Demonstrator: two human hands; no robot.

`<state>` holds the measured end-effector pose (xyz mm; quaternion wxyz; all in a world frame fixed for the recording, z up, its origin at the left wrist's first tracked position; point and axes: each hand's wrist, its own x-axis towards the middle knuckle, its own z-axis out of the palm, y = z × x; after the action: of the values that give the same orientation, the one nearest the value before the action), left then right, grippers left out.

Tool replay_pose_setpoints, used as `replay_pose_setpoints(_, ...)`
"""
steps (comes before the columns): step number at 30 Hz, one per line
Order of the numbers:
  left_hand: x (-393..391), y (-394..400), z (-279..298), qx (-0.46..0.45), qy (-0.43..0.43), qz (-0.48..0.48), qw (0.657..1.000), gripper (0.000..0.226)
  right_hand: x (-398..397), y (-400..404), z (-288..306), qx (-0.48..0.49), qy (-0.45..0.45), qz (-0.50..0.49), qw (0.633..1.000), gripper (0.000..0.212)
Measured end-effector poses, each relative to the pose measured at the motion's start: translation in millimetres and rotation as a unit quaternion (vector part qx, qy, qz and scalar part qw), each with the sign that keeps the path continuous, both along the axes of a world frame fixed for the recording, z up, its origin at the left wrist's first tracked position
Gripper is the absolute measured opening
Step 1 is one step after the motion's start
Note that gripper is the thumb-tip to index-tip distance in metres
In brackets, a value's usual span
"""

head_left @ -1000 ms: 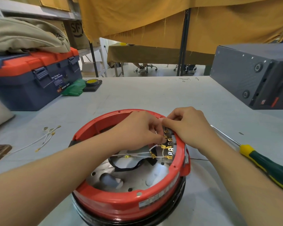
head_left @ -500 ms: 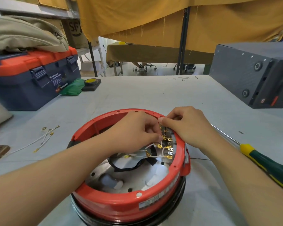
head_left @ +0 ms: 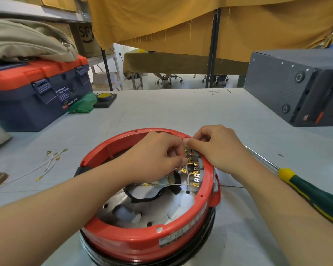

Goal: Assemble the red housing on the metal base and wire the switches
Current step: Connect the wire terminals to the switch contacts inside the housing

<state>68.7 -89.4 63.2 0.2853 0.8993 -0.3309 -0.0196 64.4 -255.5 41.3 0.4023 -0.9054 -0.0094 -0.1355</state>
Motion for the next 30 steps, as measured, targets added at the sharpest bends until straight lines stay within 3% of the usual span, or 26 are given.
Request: replay_pose_setpoints(30, -3, -6, -13, 0.007, -0.105, 0.001, 0.994, 0.017, -3, 4, 2, -0.017, 0.003, -0.009, 1.000, 0.024)
